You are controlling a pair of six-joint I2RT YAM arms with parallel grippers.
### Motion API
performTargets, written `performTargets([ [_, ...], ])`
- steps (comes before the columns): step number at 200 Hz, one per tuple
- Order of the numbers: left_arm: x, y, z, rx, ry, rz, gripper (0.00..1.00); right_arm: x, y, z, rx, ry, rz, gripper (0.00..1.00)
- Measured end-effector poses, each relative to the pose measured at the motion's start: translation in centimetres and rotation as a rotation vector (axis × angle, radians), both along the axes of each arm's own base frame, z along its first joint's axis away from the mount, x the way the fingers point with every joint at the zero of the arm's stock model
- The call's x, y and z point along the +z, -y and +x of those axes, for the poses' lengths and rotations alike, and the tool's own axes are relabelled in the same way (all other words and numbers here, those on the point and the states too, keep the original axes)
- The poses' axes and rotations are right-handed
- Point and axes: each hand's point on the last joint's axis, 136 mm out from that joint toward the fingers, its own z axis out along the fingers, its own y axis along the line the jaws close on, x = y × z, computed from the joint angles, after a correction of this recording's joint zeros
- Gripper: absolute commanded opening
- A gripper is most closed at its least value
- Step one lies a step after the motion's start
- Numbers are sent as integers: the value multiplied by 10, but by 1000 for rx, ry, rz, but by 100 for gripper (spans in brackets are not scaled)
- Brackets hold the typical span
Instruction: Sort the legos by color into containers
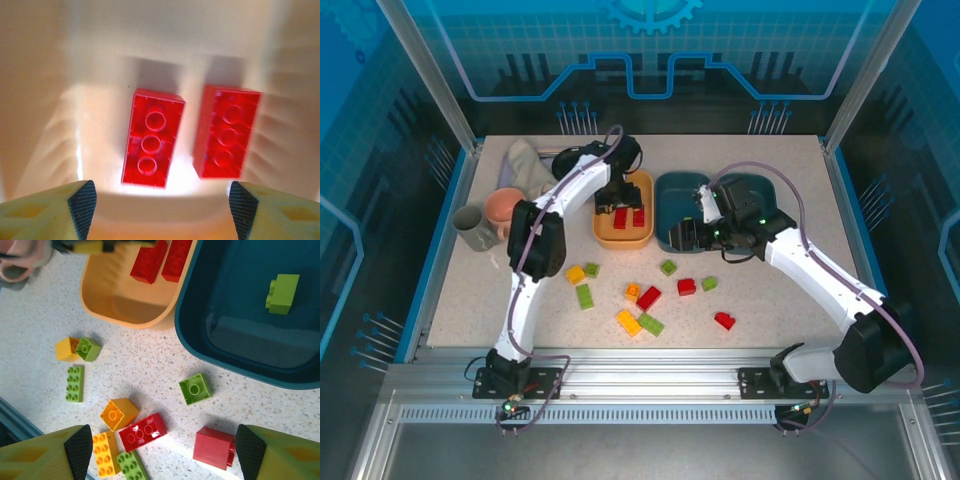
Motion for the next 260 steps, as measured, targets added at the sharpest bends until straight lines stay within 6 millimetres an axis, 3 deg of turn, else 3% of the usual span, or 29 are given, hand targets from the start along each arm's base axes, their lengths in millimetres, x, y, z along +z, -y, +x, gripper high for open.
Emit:
performTargets([
  [18,49,-2,-3,25,96,-46,78,1,-6,-9,50,27,-36,77],
  [34,96,-11,-21,58,192,-90,80,-1,-17,-20,118,50,-74,77],
  [53,137,-34,-62,135,284,-130,81,-5,-45,-38,239,70,-118,78],
  [65,147,-54,-96,200,319,-140,81,-8,-70,-47,322,82,-137,78],
  [80,140,-79,-140,288,317,-135,81,-13,-108,-55,427,96,-154,77],
  [108,101,-121,-217,447,255,-99,81,-29,-173,-61,555,115,-185,79],
  [123,87,-140,-253,512,235,-90,81,-40,-200,-55,576,111,-206,80],
  [145,91,-161,-292,584,265,-110,81,-56,-231,-32,562,111,-234,83],
  [193,98,-190,-340,651,309,-107,82,-93,-270,-1,544,87,-285,82],
  [260,99,-203,-364,659,283,-66,82,-140,-291,13,536,32,-323,73],
])
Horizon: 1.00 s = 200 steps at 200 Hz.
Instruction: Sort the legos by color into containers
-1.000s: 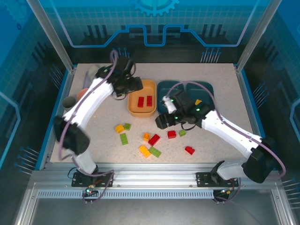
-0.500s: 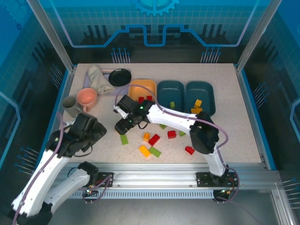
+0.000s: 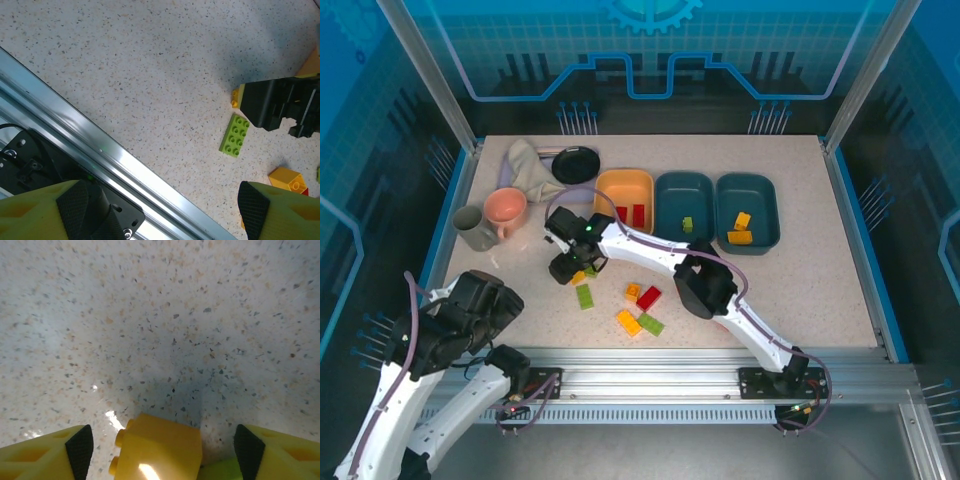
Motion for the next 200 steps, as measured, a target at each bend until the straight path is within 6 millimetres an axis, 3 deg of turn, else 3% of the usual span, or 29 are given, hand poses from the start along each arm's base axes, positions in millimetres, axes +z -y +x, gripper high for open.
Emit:
performTargets([
  [33,-1,-1,-3,0,-9,3,82,-22,7,-5,-8,-28,-55,65],
  [90,-1,0,-3,-2,-7,-1,82,-21,8,-8,-17,-10,-82,37],
  [140,-6,12,6,-44,5,-42,82,-19,11,-7,-20,10,-93,33],
  [159,-8,27,18,-98,32,-90,82,-3,17,-4,-36,32,-88,32],
  [173,-6,40,28,-136,61,-134,82,21,27,-2,-58,50,-68,32],
  [187,-3,54,40,-178,90,-178,82,56,47,4,-101,80,-35,32],
  [200,-1,68,54,-214,107,-216,82,95,78,17,-166,110,15,32],
])
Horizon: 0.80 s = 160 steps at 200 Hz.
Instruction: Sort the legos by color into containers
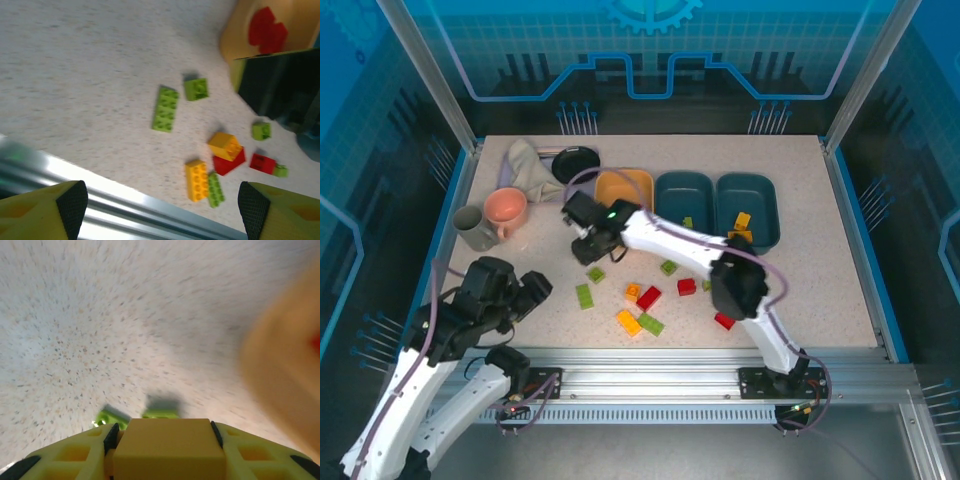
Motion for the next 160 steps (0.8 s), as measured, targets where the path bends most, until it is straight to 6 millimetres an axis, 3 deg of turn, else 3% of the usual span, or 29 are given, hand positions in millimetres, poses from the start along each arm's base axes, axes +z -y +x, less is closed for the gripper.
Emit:
performTargets([
  [13,1,15,17,-39,9,-26,82,32,42,18,-90,35,46,32],
  [23,0,28,30,-72,10,-38,82,54,89,38,-190,66,72,32],
  [36,-2,46,46,-118,9,-44,82,67,149,57,-318,89,79,32],
  [57,-9,79,68,-203,-11,-33,82,60,245,72,-516,81,34,33],
  [78,-10,114,88,-281,-8,-34,82,34,309,67,-640,9,-39,33],
  [99,-7,145,104,-343,12,-38,82,8,354,60,-724,-63,-92,33],
  [119,-6,171,116,-387,22,-44,82,-5,382,59,-780,-101,-121,33],
  [142,-6,188,124,-415,25,-45,82,-22,394,69,-803,-142,-147,32],
  [160,-7,194,128,-420,25,-45,82,-38,391,80,-797,-165,-150,33],
])
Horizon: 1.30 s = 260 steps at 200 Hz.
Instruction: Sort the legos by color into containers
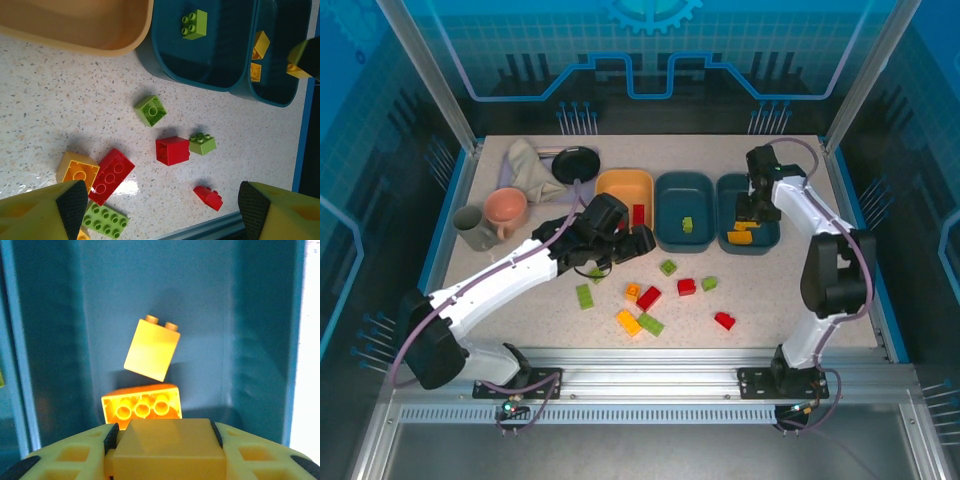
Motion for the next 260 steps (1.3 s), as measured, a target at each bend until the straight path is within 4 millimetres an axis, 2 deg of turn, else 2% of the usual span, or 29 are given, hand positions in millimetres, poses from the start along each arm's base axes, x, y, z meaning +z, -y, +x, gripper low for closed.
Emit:
performTargets([
  [26,-1,0,0,0,-2,2,82,-9,-8,16,24,3,26,34],
  [62,0,-1,-1,1,-1,2,82,0,-16,63,55,74,43,35],
  [92,6,-4,-4,1,10,-7,82,-15,-23,88,67,65,66,38],
  [110,8,-7,-7,3,13,-7,82,-32,-27,94,71,31,82,43],
  [134,8,-12,-13,4,3,3,82,-47,-28,94,70,-12,93,58],
  [155,6,-19,-18,13,-9,25,82,-47,-26,92,68,-24,101,68],
  [176,-2,-27,-25,25,-35,55,82,-40,-26,92,62,-15,108,68],
  [197,-13,-32,-30,22,-63,79,80,-17,-27,90,60,21,115,66],
  [222,-23,-28,-33,-43,-88,116,75,41,-28,75,59,143,130,66],
  [246,-36,-8,-31,-185,-107,175,71,106,-43,34,91,300,153,67],
  [260,-41,11,-28,-290,-97,207,67,124,-58,-1,124,361,193,67],
])
